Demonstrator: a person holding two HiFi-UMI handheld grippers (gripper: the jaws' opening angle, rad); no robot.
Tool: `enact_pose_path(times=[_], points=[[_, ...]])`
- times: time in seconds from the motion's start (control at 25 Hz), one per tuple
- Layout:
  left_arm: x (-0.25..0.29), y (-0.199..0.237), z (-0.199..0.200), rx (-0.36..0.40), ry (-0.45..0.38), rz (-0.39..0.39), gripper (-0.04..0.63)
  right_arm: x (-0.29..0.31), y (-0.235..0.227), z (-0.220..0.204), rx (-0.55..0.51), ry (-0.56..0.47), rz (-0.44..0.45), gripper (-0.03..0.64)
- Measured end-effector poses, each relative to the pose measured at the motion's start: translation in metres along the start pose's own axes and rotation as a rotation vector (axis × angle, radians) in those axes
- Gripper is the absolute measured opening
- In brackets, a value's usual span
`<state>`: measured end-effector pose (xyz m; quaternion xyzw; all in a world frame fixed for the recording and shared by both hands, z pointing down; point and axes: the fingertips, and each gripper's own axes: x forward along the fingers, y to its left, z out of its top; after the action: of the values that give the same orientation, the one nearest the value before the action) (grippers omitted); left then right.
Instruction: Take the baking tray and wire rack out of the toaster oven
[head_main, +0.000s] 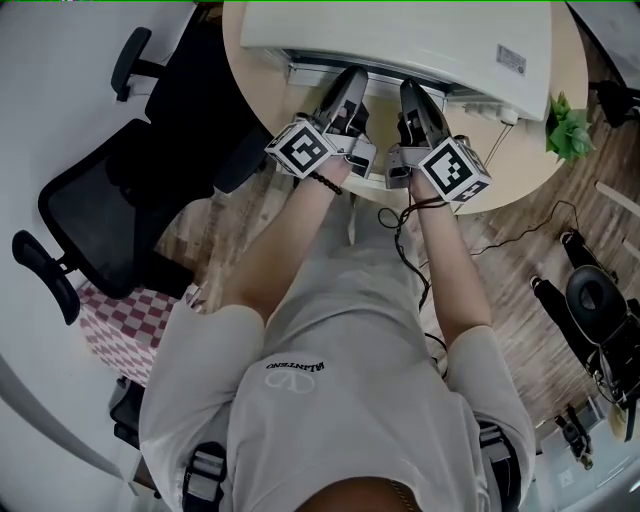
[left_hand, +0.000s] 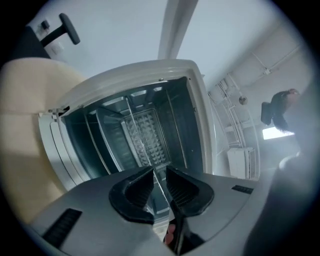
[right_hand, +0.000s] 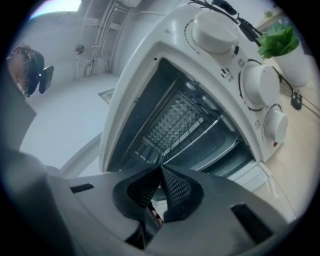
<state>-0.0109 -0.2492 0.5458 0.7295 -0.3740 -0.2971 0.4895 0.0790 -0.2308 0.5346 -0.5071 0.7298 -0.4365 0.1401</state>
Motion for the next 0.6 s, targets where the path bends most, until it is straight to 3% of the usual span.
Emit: enact_pose_path(times=[0.28, 0.32, 0.6], points=[[0.018, 0.006, -0.002, -0.062, -0.033, -0.022, 0.083, 0.016, -0.011, 0.002, 0.077, -0.014, 0.03, 0.008], [0.02, 0.007, -0.003, -0.067, -0.033, -0.019, 0.086, 0.017, -0.012, 0.002, 0.091, -0.016, 0.04, 0.074], [0.026, 0.013, -0.005, -0.103, -0.035, -0.015, 0.108, 0.02, -0.018, 0.005, 0.161, -0.044, 0.049, 0.077]])
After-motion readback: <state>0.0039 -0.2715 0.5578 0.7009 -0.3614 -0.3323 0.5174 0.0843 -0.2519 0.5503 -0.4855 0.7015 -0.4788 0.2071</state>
